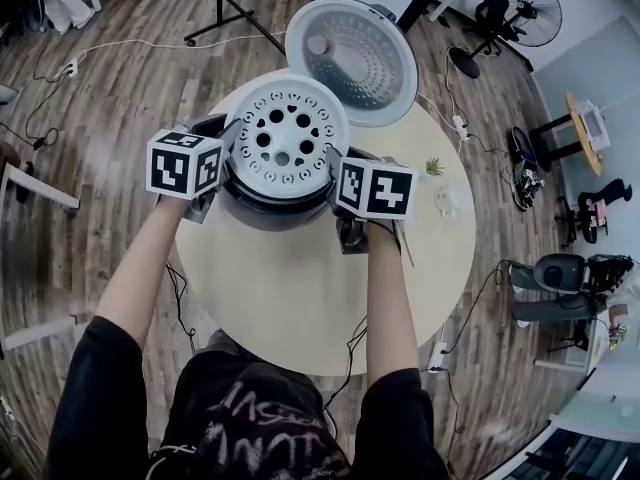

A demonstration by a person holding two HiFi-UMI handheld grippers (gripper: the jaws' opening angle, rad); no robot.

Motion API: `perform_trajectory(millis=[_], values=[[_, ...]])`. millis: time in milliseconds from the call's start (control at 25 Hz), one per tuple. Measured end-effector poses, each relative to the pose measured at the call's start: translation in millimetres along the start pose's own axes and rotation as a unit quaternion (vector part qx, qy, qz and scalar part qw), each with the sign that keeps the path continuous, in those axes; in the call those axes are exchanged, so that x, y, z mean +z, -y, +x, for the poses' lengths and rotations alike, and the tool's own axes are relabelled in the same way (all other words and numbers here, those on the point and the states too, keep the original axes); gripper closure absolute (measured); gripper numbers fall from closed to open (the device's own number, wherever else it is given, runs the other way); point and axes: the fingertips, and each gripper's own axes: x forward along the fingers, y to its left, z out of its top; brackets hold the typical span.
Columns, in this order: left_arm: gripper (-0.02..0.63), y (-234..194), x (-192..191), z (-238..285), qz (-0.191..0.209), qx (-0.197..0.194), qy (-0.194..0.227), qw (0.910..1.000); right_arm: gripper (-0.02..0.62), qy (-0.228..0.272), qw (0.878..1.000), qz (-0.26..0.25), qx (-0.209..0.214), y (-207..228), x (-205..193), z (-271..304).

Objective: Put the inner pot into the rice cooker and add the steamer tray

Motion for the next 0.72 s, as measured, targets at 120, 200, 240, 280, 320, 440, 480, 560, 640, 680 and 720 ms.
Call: perform_trajectory(millis=[120,200,240,280,320,440,480,560,640,680,720], values=[[0.515,-0.8,-8.8,5.3,0.004,0.002,-0.017,0.9998,0.477,-0.011,1.000,-0.011,-0.005,1.8,-5.7,3.9],[0.513,0.5,-14.1,6.9,0.009,0.004,-0.027,0.9996,0.472,-0.016,1.000,-0.016,-0.005,3.4,-10.2,4.9],[0.512,1.0,-15.3,8.1,0.010,0.004,-0.031,0.9995,0.471,-0.018,1.000,-0.017,-0.004,4.5,-11.1,5.5],[0.511,0.7,-15.5,9.7,0.009,0.005,-0.034,0.9994,0.469,-0.019,1.000,-0.018,-0.004,5.4,-10.7,6.5],[0.511,-0.5,-15.2,11.6,0.009,0.005,-0.037,0.9993,0.466,-0.020,1.000,-0.020,-0.004,6.1,-9.1,7.8],[0.505,-4.8,-18.9,14.9,0.018,0.009,-0.048,0.9986,0.468,-0.016,0.999,-0.036,-0.015,6.6,-4.7,11.0],[0.501,-5.3,-22.3,14.4,0.024,0.013,-0.050,0.9984,0.468,-0.014,0.999,-0.042,-0.017,5.4,-5.5,11.5],[0.498,-6.3,-29.4,13.5,0.031,0.020,-0.052,0.9979,0.462,-0.010,0.999,-0.047,-0.015,2.6,-9.9,12.9],[0.492,-7.3,-32.6,15.4,0.030,0.020,-0.057,0.9977,0.452,-0.011,0.999,-0.046,-0.011,1.7,-12.5,15.4],[0.489,-7.6,-32.2,17.0,0.030,0.019,-0.060,0.9976,0.446,-0.012,0.999,-0.045,-0.010,2.2,-12.5,16.6],[0.486,-7.8,-31.0,18.6,0.033,0.019,-0.063,0.9973,0.440,-0.014,0.999,-0.044,-0.009,3.1,-12.0,17.6]])
